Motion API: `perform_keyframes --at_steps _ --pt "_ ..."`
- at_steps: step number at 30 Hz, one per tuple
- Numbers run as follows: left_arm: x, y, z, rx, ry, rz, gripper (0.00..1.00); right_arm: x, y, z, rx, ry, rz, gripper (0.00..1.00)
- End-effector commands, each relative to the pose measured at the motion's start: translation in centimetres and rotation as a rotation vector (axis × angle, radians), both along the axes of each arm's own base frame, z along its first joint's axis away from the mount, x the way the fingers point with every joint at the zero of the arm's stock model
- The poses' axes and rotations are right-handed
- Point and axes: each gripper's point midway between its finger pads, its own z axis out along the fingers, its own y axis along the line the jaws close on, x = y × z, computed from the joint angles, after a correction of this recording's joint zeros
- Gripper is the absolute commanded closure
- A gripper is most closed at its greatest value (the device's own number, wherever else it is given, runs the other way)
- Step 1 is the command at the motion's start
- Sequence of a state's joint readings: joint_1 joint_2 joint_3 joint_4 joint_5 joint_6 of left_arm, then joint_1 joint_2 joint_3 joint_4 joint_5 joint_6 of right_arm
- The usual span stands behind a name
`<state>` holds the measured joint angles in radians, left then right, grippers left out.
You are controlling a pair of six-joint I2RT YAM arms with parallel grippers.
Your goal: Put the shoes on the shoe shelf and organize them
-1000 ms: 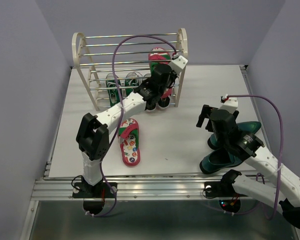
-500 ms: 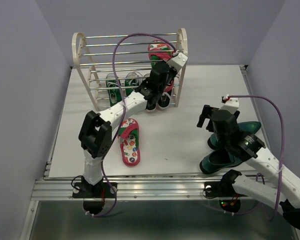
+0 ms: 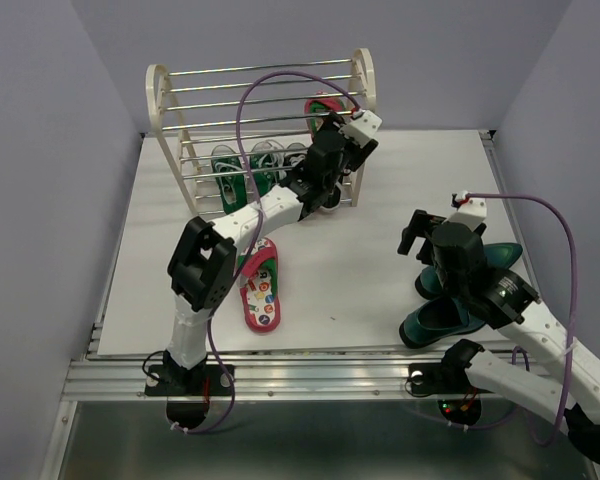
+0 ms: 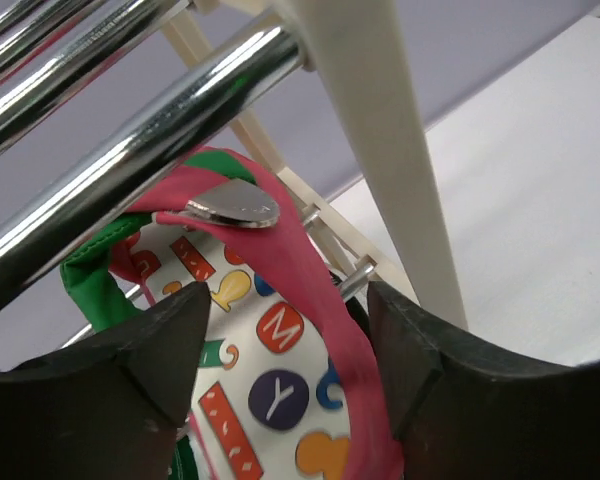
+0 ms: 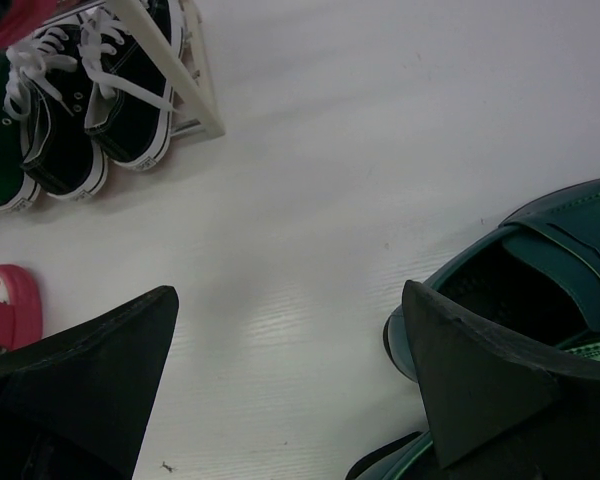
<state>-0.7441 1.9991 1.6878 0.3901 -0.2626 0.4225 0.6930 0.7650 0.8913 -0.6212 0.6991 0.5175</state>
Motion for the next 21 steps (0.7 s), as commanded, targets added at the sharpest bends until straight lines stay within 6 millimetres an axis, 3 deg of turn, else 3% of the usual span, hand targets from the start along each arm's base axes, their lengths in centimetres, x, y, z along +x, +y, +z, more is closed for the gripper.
perform_keyframes --at_steps 1,2,5,8,13,14,16,21 --pt "0.2 1.7 8.5 -0.162 -0.153 0.045 0.14 0.1 -0.4 1.5 0.032 -0.041 -0.019 0.0" --pt "-0.1 2.0 8.9 -0.169 -0.156 0.051 0.05 0.1 -0.3 1.5 0.033 -0.04 -0.018 0.0" --pt "-0.7 2.8 9.9 -0.193 -0.161 0.073 0.04 0.1 -0.2 1.6 0.038 -0.041 -0.013 0.0" --pt "-2.0 3.1 9.6 -0.19 -0.142 0.083 0.02 0.0 -0.1 1.6 0.043 -0.041 -0.008 0.0" --pt "-6.7 2.0 8.7 -0.146 -0.108 0.072 0.01 -0.2 0.3 1.7 0.05 -0.039 0.026 0.0" --pt "-7.8 2.4 9.5 -0.158 -0.109 0.084 0.01 -0.2 0.4 1.8 0.049 -0.04 0.037 0.0" --pt "-10.1 1.5 7.7 -0.141 -0.051 0.058 0.01 0.0 1.3 1.8 0.013 -0.038 0.101 0.0" --pt "-14.6 2.6 6.7 -0.253 0.116 0.034 0.01 1.8 2.4 2.3 -0.02 -0.037 0.099 0.0"
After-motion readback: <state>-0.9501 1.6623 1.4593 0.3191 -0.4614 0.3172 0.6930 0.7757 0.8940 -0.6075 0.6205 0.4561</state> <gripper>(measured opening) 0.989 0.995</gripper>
